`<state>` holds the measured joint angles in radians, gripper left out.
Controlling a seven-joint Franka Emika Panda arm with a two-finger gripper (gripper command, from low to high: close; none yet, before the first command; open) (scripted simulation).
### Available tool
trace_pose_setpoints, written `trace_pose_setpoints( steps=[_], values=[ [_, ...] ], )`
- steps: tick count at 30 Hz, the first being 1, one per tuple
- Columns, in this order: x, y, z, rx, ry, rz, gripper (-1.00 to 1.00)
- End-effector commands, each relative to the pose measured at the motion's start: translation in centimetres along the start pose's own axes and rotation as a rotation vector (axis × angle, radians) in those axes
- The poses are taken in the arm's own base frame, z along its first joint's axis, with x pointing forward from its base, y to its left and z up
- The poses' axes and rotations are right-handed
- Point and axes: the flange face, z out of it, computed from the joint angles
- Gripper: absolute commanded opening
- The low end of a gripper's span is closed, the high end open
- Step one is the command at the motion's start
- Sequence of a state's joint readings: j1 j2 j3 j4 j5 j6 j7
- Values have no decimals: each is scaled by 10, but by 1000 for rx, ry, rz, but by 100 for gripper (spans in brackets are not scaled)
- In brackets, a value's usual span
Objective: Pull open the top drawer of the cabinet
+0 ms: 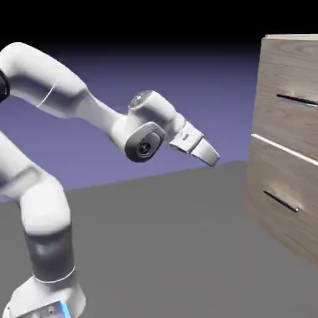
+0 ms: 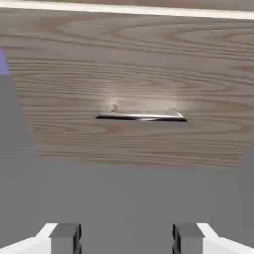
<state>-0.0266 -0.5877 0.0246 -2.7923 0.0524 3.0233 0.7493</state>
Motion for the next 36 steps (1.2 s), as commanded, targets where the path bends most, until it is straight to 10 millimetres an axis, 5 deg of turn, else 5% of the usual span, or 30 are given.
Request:
trace_pose_setpoints(
  steps=[1,11,22,29,36],
  values=[
    [11,-1,-8,4,22,52,0],
    [90,-12,-93,111,208,516,0],
    [119,-47,-172,332,329,888,0],
    [117,-86,-191,490,350,1042,0],
    [110,-129,-176,631,323,1145,0]
  ],
)
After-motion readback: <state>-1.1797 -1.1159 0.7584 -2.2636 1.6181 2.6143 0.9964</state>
